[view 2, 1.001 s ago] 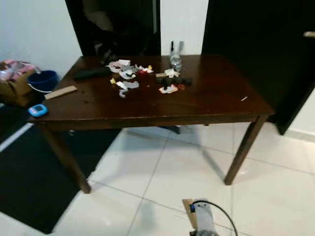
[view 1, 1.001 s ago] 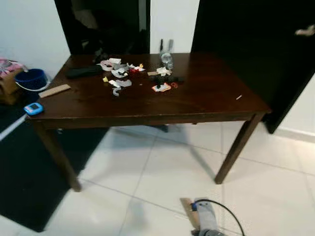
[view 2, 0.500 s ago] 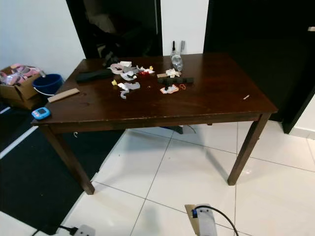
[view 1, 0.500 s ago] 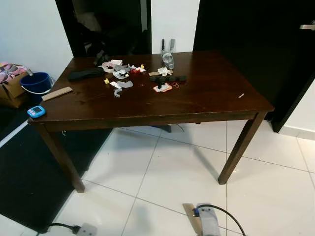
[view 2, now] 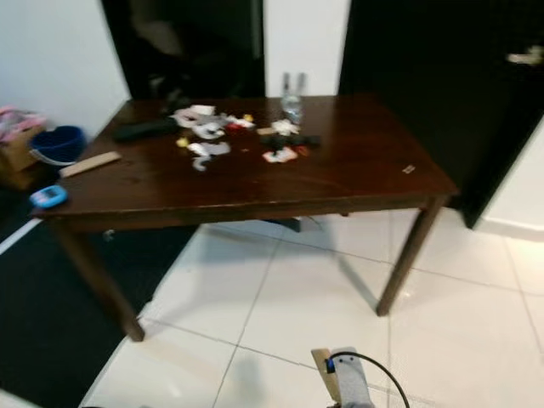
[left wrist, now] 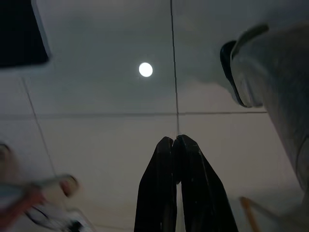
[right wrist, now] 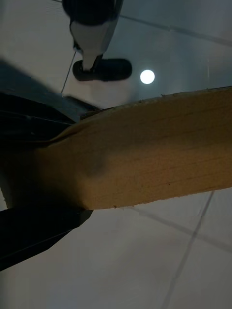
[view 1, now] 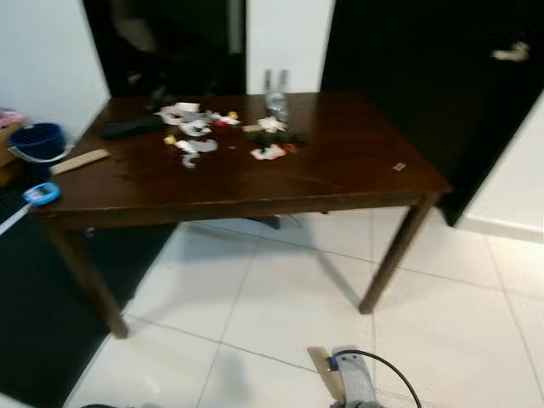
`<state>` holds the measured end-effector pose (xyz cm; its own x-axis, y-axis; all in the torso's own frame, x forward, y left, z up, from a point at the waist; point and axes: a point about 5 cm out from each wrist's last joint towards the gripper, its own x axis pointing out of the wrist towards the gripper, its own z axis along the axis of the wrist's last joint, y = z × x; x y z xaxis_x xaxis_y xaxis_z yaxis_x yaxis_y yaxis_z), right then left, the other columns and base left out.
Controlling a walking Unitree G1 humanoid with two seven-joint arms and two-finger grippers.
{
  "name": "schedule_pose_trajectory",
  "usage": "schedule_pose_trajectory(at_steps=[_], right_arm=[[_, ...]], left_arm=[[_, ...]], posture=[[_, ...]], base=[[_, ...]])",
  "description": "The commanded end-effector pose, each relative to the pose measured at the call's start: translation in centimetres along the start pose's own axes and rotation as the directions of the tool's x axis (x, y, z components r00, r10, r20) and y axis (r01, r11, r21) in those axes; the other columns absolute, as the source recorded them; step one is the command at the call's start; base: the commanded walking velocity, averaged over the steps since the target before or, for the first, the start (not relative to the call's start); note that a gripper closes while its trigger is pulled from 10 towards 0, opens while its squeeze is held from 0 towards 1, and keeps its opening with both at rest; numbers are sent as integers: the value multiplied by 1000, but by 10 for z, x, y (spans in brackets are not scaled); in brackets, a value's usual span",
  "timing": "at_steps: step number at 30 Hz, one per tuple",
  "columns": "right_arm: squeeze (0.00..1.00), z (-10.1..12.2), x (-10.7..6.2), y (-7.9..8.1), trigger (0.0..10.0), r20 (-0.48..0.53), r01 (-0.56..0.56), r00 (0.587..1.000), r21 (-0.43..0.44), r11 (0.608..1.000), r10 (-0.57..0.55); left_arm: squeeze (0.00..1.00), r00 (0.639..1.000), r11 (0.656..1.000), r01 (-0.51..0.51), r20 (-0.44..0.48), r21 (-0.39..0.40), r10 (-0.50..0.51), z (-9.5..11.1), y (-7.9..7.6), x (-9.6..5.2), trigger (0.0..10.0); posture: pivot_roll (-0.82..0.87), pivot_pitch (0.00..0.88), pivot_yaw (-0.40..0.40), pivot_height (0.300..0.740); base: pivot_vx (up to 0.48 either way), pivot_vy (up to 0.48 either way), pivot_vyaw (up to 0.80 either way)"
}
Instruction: Picking trash to rubbish bin
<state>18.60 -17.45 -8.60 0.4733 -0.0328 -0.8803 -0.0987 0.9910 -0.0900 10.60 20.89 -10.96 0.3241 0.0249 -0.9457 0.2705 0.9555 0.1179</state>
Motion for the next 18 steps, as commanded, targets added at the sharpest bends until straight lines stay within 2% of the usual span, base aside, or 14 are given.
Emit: schedule_pose_trajectory(at_steps=[1,18], right_arm=[[0,-3,0,0,10000,-11,-2,1000,-1,1000,2],[0,-2,0,-5,10000,-8,1,1000,-33,999,-2]], left_arm=[[0,1000,1000,19,17,6,-19,5,-6,1,10000],[0,999,999,20,37,44,-22,11,-7,2,10000]], posture=[[147,0,-11,740],[132,0,-25,740]], base=[[0,0,-800],[0,0,-800]])
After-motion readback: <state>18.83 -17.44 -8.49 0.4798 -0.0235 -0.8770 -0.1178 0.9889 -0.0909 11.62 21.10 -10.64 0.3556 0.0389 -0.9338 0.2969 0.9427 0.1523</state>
